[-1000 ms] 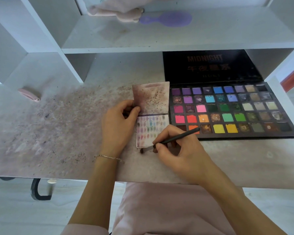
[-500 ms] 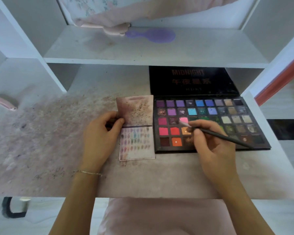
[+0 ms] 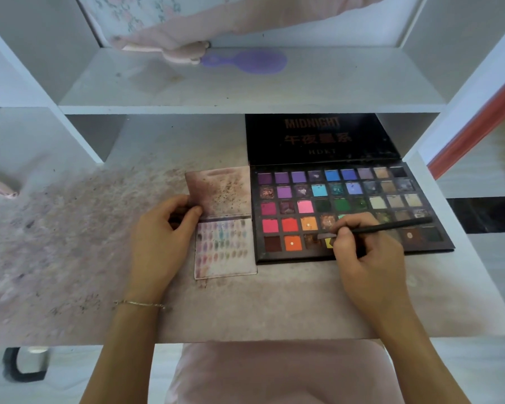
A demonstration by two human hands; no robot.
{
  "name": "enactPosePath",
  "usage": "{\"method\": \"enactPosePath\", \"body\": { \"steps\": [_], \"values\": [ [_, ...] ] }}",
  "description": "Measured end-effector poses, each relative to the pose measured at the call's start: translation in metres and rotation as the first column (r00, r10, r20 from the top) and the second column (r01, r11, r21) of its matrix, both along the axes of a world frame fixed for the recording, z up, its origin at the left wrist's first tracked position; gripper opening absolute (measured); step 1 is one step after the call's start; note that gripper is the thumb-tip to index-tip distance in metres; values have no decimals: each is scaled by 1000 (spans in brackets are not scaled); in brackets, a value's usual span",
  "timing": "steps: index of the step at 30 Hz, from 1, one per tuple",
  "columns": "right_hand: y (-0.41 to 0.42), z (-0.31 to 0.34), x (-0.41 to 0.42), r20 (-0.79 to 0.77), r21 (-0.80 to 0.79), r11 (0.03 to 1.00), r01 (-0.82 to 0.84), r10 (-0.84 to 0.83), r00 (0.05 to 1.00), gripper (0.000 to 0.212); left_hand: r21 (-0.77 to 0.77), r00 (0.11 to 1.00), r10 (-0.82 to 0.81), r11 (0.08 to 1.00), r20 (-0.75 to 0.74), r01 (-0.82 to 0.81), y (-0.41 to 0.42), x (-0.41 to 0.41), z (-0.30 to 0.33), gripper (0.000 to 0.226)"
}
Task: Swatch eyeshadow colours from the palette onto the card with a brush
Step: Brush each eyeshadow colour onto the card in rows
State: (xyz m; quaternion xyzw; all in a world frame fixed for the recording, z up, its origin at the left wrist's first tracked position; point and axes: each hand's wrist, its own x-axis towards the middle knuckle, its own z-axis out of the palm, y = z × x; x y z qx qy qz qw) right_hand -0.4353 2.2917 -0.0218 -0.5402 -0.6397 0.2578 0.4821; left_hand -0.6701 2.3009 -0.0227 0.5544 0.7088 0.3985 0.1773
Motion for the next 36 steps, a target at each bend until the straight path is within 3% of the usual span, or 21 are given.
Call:
{"method": "enactPosePath", "body": {
  "steps": [5, 22, 30, 36],
  "values": [
    [0, 0, 0, 49, 19, 998, -59, 58, 997, 11, 3, 1000, 3, 1000, -15, -3, 0, 0, 0, 17],
    [0, 1, -1, 20, 29, 999, -21, 20, 1000, 19, 5, 1000, 2, 1000, -15, -2, -1, -1, -1, 16],
    [-4, 6, -7, -88, 32, 990, -139, 141, 986, 12, 10, 1000, -3, 1000, -2, 3, -1, 0, 0, 14],
    [-15, 4, -40, -131, -60, 954, -294, 284, 950, 8, 9, 1000, -5, 1000, -3, 5, -1, 0, 0, 13]
  ]
}}
